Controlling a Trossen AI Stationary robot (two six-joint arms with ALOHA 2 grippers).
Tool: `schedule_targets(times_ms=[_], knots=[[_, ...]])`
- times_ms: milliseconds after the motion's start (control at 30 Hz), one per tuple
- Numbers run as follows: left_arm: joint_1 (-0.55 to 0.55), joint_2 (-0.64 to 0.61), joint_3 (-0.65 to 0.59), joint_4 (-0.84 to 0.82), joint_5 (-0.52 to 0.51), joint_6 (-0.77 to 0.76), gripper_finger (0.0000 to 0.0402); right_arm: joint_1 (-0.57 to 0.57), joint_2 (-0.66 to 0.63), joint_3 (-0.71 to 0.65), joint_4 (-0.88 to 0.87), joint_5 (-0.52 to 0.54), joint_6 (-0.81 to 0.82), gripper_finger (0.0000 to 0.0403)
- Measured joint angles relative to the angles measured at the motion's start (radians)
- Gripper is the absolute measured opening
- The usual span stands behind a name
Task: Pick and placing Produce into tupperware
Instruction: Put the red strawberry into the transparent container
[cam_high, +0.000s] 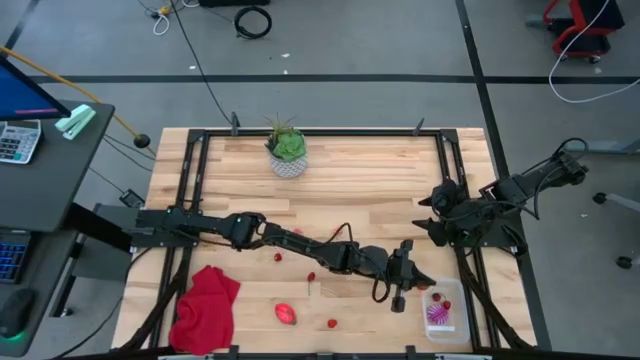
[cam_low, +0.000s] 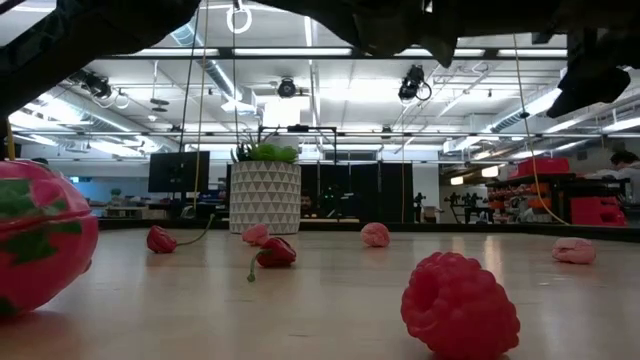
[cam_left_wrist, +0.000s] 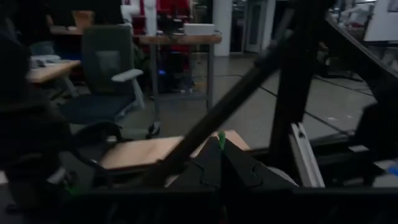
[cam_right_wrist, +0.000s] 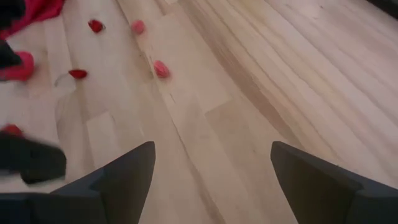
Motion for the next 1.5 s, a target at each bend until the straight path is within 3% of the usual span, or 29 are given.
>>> schedule_targets(times_ms=[167, 300, 467, 567, 733, 833, 1000, 1133, 1300, 1500], knots=[[0.015, -0.057, 0.0, -0.011, -0.051, 0.071, 0.0002, 0.0, -0.001, 0.0, -0.002, -0.068, 0.016, 0.0329], [0.018, -0.113, 0.001, -0.046, -0.109, 0.12, 0.0003, 0.0, 0.004, 0.0, 0.007, -0.053, -0.063, 0.0319], [-0.012, -0.168, 0.0, -0.214, -0.328, 0.171, 0.0003, 0.0, 0.004, 0.0, 0.117, -0.049, -0.183, 0.0298], [-0.031, -0.207, 0.0, -0.319, -0.466, 0.226, 0.0002, 0.0, 0.007, 0.0, 0.182, -0.05, -0.166, 0.0291], [-0.042, -0.277, 0.0, -0.444, -0.557, 0.272, 0.0002, 0.0, 0.008, 0.0, 0.282, -0.034, -0.151, 0.0288], [-0.041, -0.344, -0.001, -0.56, -0.594, 0.266, 0.0002, 0.0, 0.016, 0.0, 0.333, -0.024, -0.023, 0.0288], [-0.036, -0.485, 0.001, -0.802, -0.613, 0.191, 0.0003, 0.0, 0.074, 0.0, 0.315, -0.112, -0.043, 0.0284], [-0.015, -0.579, 0.0, -0.963, -0.613, 0.111, 0.0003, 0.0, 0.171, 0.0, 0.394, -0.108, -0.169, 0.0284], [0.024, -0.608, 0.001, -1.057, -0.595, 0.027, 0.0007, 0.0, 0.327, 0.0, 0.56, -0.01, -0.329, 0.0283], [0.075, -0.562, -0.002, -1.062, -0.464, 0.013, 0.0007, 0.001, 0.458, 0.0, 0.641, 0.099, -0.335, 0.0283]])
